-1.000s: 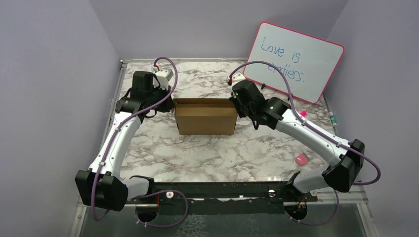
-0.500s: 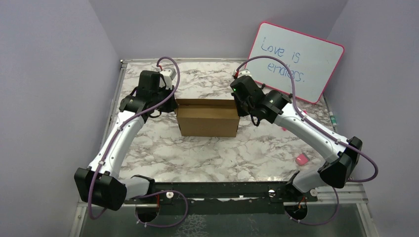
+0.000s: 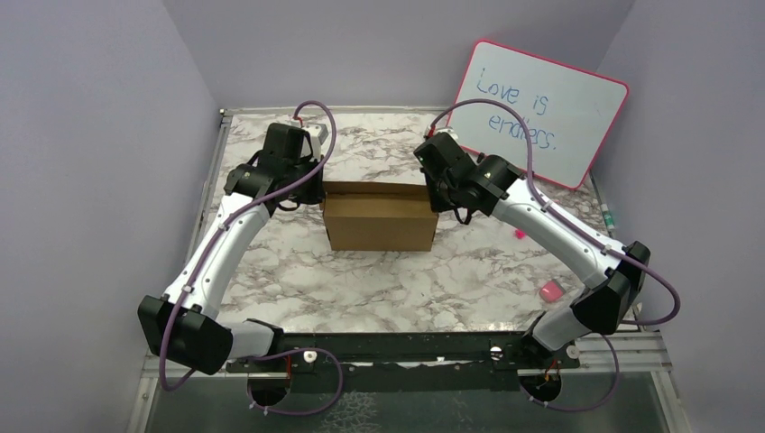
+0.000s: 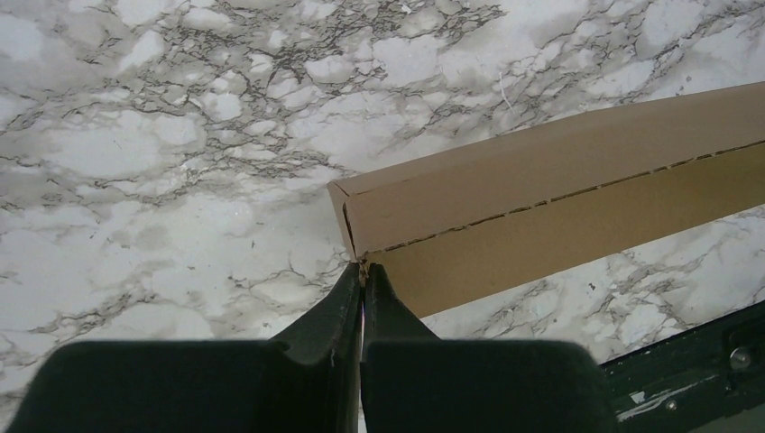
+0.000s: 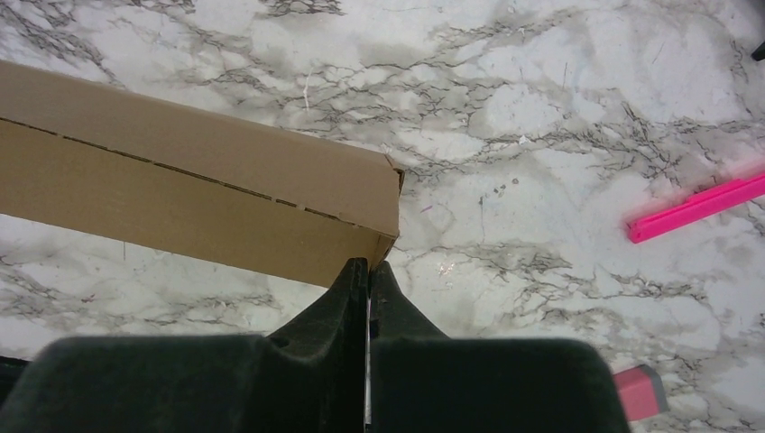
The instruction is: Fold the paper box
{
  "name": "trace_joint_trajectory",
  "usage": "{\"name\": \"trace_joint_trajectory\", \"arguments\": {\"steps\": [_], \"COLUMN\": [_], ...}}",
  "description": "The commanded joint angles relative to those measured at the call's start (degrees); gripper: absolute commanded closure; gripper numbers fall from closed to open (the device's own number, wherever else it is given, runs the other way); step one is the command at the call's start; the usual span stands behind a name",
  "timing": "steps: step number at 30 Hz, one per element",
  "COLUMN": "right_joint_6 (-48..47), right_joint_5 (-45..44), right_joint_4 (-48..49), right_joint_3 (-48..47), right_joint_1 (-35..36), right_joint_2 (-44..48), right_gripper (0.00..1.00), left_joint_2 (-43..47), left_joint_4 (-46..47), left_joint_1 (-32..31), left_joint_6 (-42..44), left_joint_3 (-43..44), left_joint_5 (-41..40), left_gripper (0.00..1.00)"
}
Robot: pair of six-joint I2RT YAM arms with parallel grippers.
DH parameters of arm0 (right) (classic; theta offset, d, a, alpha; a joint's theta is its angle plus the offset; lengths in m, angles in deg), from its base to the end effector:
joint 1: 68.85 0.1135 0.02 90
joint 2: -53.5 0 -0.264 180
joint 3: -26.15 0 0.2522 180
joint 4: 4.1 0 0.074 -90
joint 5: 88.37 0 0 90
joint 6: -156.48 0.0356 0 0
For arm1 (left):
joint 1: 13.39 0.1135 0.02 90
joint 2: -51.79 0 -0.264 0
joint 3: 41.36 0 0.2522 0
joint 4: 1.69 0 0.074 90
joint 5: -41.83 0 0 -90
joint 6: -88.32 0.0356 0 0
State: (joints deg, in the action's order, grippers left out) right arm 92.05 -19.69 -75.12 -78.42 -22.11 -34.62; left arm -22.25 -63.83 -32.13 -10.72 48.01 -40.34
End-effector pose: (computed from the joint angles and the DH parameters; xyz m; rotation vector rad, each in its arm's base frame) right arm 0.2255 0.2208 0.3615 -0.3028 2.4157 0.0886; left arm 0.2498 -0.0899 0.3543 0.2692 2.3989 -0.3896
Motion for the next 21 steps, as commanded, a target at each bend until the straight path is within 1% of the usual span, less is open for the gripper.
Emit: {"name": "trace_joint_trajectory", "arguments": {"steps": [1, 4, 7, 16, 21], "right_joint_6": [2.3, 1.9, 1.5, 1.5, 1.0], "right_joint_5": [3.4, 1.2, 0.9, 2.6, 2.7], "right_joint_4": [0.8, 1.7, 2.4, 5.6, 6.3], "right_joint_3": [-0.3, 1.0, 2.5, 7.4, 9.1], "right_joint_1": [0.8, 0.8, 0.7, 0.7, 0.8], "right_joint_2": [-1.9, -1.4, -0.8, 0.9, 1.3], "right_gripper": [0.98, 0.99, 0.99, 0.99, 0.99], "left_joint_2": [0.1, 0.4, 0.5, -0.6, -0.9], "left_joint_4": [-1.8, -1.8, -1.8, -1.9, -2.1], "left_joint_1": [-1.9, -2.0, -2.0, -2.0, -2.1], "left_joint_6": [-2.2, -2.3, -2.8, -4.5, -5.3], "left_joint_3": [1.4, 1.8, 2.5, 4.4, 5.8], "left_joint_5": [3.6, 3.9, 4.8, 8.9, 8.0], "left_gripper": [1.0, 1.0, 1.0, 1.0, 1.0]}}
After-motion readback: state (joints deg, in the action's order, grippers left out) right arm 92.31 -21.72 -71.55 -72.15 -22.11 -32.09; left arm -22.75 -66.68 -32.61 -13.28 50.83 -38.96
